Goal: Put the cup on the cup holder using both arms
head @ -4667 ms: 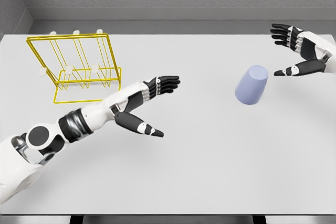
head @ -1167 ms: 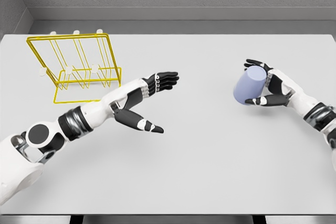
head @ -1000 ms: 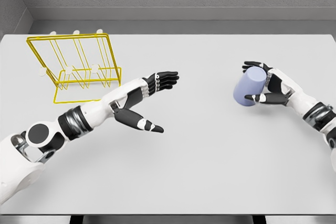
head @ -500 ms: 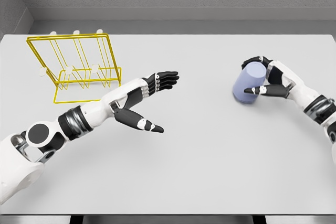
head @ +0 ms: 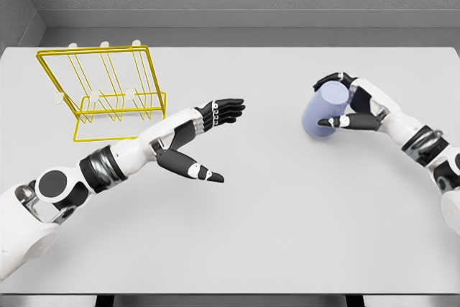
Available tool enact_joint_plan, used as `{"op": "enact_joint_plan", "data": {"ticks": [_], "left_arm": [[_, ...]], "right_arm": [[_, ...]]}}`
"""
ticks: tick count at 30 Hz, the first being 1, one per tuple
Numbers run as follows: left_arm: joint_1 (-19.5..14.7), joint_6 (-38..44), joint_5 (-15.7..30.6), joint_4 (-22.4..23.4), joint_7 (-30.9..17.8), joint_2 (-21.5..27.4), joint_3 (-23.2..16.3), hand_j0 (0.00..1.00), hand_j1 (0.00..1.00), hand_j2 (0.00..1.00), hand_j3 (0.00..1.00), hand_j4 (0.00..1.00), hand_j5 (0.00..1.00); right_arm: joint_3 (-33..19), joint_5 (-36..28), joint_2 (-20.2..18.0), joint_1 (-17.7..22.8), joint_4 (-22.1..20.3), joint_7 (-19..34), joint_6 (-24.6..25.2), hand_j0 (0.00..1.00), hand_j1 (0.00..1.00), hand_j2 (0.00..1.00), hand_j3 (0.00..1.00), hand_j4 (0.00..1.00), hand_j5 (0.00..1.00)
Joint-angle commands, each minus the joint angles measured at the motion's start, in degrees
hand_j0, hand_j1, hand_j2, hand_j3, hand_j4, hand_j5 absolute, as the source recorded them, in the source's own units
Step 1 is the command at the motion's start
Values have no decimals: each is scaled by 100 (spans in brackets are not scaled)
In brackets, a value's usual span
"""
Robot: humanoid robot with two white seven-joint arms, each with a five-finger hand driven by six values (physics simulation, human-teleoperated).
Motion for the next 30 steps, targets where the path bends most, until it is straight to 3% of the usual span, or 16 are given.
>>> {"op": "enact_joint_plan", "data": {"ticks": [1, 9, 14, 22, 30], "left_arm": [[-9, 1, 33, -3, 0, 3, 2, 100, 100, 100, 100, 100, 100], [9, 9, 33, -3, 0, 3, 2, 100, 100, 100, 100, 100, 100], [9, 27, 33, -3, 0, 12, 2, 100, 100, 100, 100, 100, 100], [211, 53, 41, -38, -9, 346, 248, 100, 100, 100, 100, 100, 100], [316, 36, 41, -38, -35, 372, 248, 100, 100, 100, 100, 100, 100]], "right_arm": [[86, -36, 87, 0, -164, -2, 10, 46, 46, 46, 46, 46, 46], [446, -36, 148, 26, -551, -2, 10, 46, 46, 46, 46, 46, 46], [754, -28, 183, 26, -559, -2, 10, 46, 46, 46, 46, 46, 46], [895, 104, 429, 44, -577, -2, -16, 46, 46, 46, 46, 46, 46], [992, 245, 605, 44, -577, -2, -25, 46, 46, 46, 46, 46, 46]]}}
